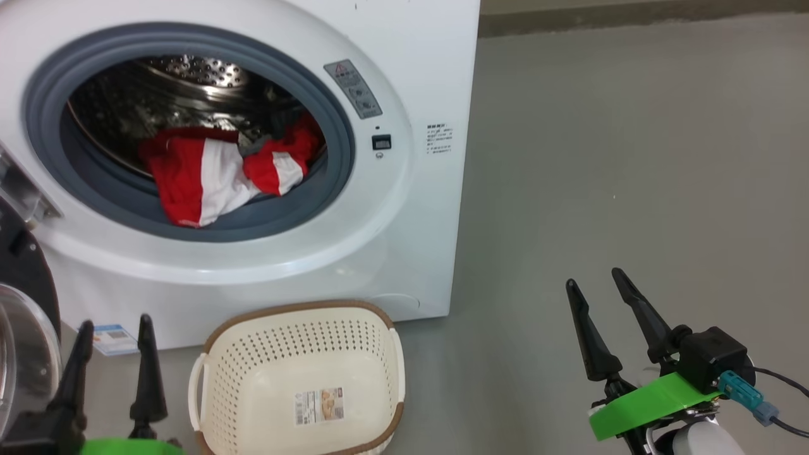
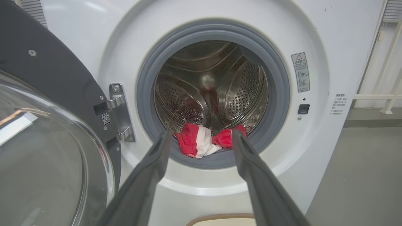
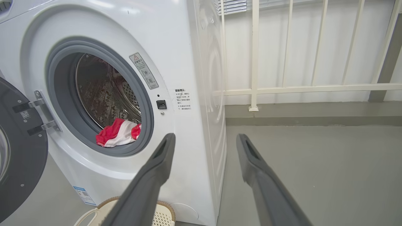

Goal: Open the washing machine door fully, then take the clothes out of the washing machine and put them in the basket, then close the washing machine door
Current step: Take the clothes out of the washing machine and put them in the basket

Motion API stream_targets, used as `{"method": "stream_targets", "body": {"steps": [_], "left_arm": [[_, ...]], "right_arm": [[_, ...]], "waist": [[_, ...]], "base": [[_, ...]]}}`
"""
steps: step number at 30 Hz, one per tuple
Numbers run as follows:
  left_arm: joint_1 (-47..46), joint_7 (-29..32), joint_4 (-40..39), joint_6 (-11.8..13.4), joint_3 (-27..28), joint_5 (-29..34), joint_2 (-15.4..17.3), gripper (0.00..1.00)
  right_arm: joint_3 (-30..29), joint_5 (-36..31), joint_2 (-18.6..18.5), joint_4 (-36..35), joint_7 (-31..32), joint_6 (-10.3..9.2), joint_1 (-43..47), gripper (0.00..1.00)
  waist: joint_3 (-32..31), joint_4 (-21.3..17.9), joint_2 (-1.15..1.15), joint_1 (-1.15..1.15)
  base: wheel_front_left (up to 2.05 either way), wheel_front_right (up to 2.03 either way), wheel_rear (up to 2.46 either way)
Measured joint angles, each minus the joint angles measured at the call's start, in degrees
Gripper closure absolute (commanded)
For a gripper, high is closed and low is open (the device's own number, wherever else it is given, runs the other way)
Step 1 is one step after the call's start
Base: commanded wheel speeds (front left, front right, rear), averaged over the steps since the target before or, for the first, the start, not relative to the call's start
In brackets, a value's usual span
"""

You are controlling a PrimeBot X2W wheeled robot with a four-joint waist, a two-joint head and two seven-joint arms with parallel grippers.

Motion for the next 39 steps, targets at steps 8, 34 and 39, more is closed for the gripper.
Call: {"method": "stream_targets", "body": {"steps": [8, 34, 39], "left_arm": [[-9.10, -0.01, 4.19, -0.45, -0.70, 0.01, 0.75, 0.00], [-45.07, -0.08, 31.01, -1.45, -3.94, -0.15, 4.90, 0.00], [-50.15, -0.08, 36.05, -1.46, -4.80, 0.13, 6.58, 0.00]], "right_arm": [[0.12, -0.13, -0.01, -0.98, 0.00, 0.00, -2.72, 0.00], [-2.77, -3.58, -0.10, -6.44, -0.01, 0.00, -12.09, 0.00], [-2.91, -3.66, -0.11, -7.38, -0.01, 0.01, -12.17, 0.00]], "waist": [[4.63, 0.76, 0.00, 0.00], [24.05, 2.29, 0.00, 0.01], [27.02, 1.83, 0.00, 0.01]], "base": [[0.00, 0.00, 0.00], [0.00, 0.00, 0.00], [0.00, 0.00, 0.00]]}}
